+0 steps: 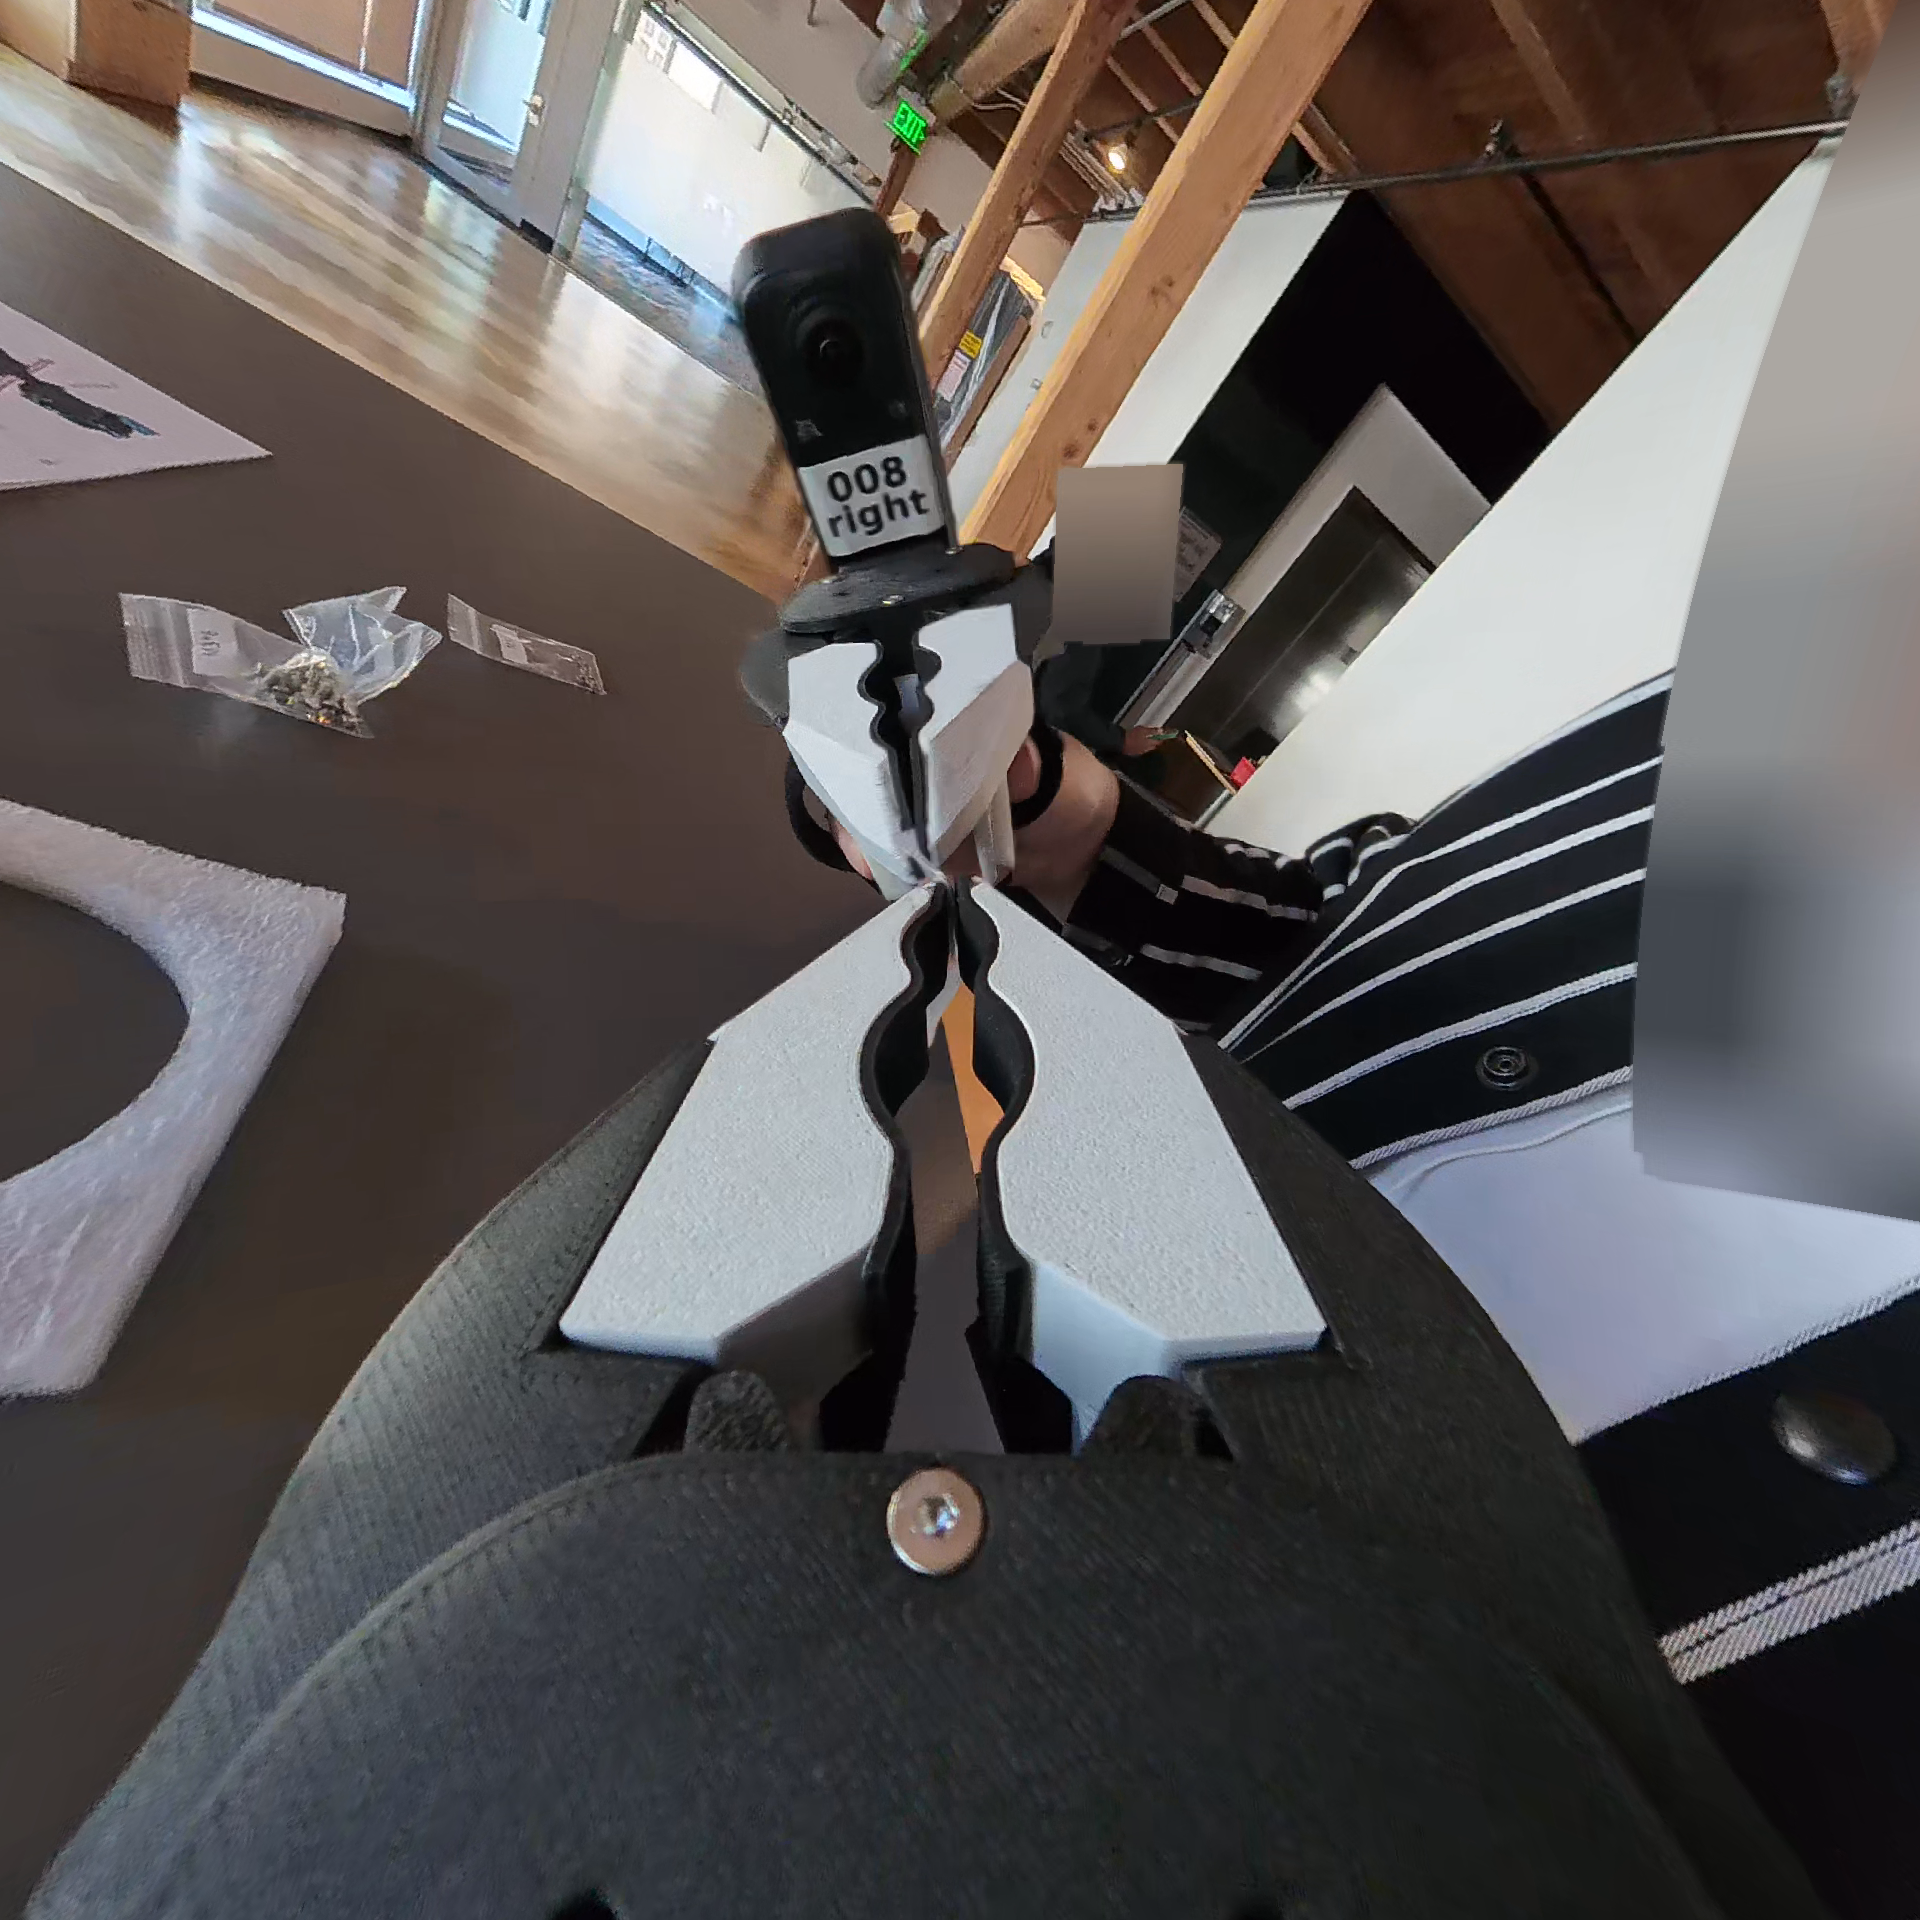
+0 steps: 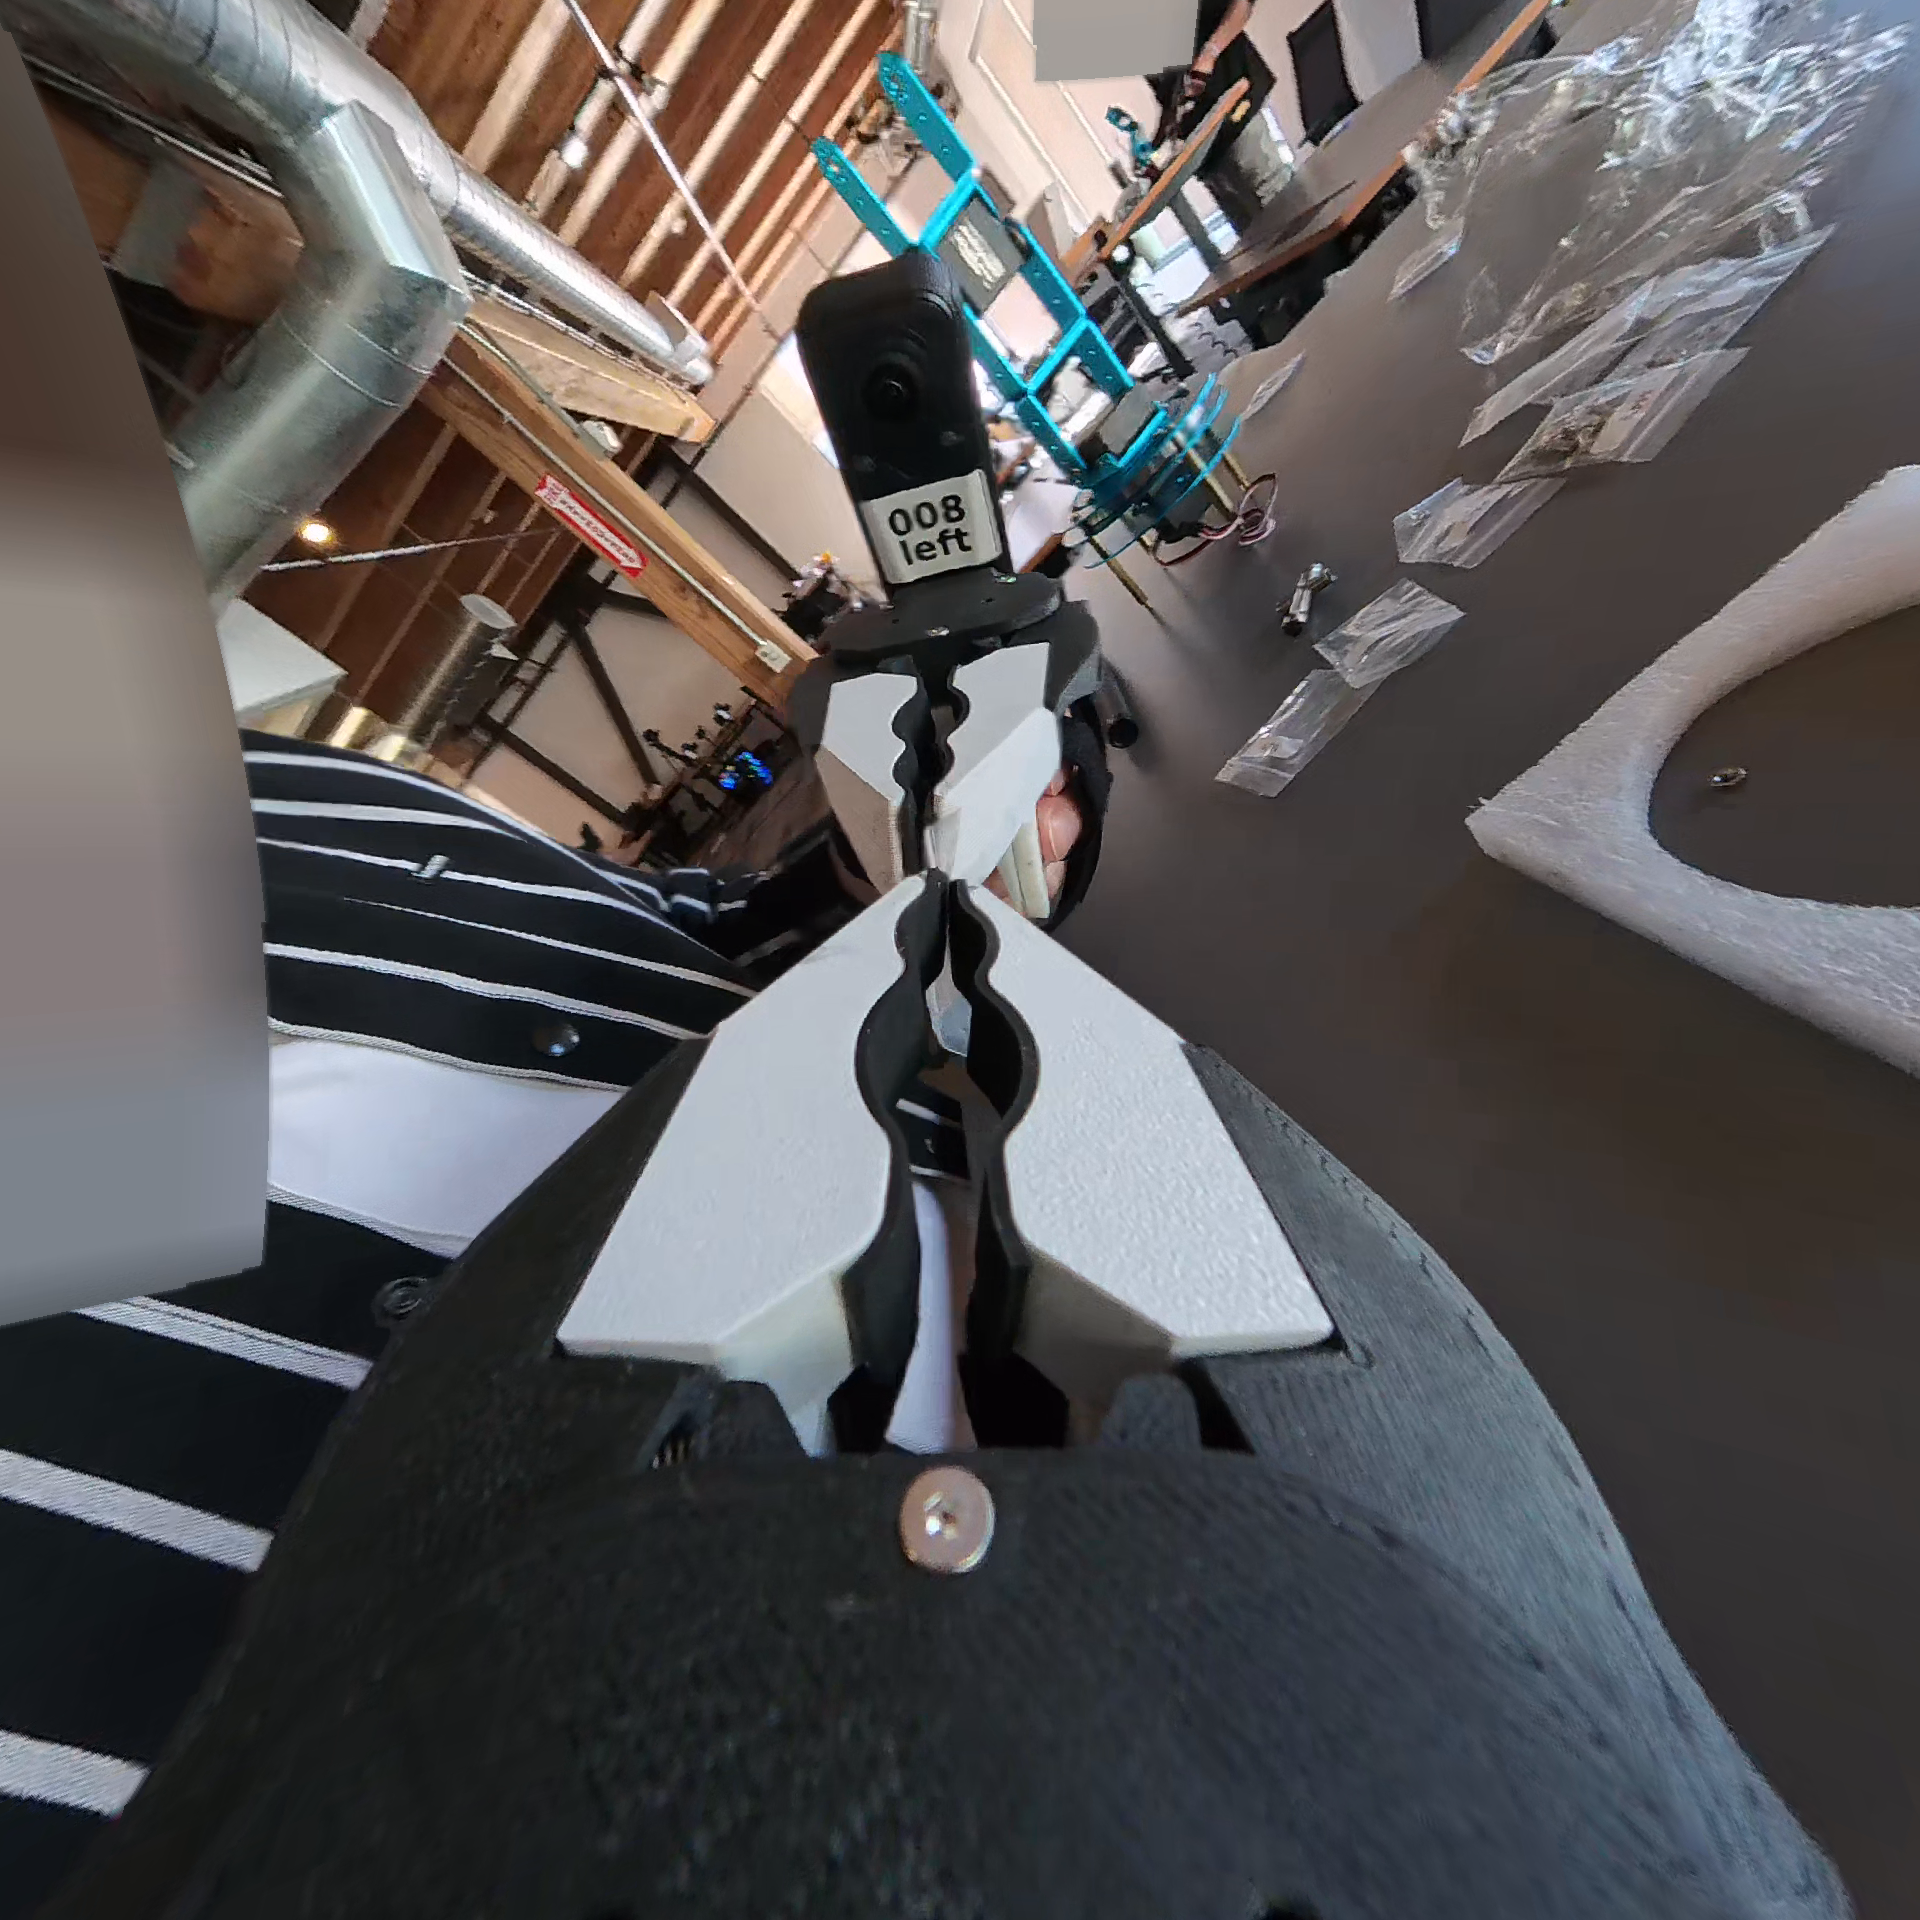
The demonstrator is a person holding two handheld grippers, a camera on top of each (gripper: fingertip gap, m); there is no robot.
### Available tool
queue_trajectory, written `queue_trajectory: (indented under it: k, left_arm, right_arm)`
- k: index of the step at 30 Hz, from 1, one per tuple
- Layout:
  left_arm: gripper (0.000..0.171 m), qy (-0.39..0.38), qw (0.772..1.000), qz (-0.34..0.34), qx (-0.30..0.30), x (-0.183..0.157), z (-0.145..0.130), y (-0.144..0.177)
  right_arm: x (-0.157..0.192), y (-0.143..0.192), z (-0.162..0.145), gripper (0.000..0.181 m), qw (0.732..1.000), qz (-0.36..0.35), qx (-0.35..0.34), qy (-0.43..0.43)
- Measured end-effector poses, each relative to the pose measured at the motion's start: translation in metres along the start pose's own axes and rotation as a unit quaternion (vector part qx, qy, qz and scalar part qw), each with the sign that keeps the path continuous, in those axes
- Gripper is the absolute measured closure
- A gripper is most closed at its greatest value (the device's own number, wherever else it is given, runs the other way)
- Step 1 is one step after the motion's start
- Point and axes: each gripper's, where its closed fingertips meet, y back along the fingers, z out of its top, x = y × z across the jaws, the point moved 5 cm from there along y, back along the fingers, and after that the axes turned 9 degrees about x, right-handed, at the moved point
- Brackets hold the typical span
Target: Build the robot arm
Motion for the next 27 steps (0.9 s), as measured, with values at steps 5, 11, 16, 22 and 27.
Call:
queue_trajectory:
  k: [5,11,16,22,27]
  left_arm:
    - [0.171,0.003,1.000,-0.003,-0.001,0.003,-0.003,0.004]
    - [0.157,0.020,0.999,-0.021,-0.031,0.000,0.007,0.004]
    - [0.168,0.015,0.999,-0.031,-0.025,-0.001,0.017,-0.007]
    - [0.171,-0.035,0.997,0.022,-0.058,-0.005,0.035,-0.024]
    - [0.171,-0.067,0.990,0.052,-0.114,-0.015,0.055,-0.023]
  right_arm:
    - [0.003,-0.004,0.001,0.181,0.997,-0.065,-0.003,0.050]
    - [0.011,0.001,0.005,0.181,0.993,-0.080,0.007,0.089]
    - [0.018,0.016,0.012,0.181,0.988,-0.087,0.021,0.129]
    - [0.025,0.041,0.023,0.175,0.987,-0.059,0.008,0.152]
    - [0.032,0.058,0.033,0.180,0.981,-0.043,-0.019,0.187]
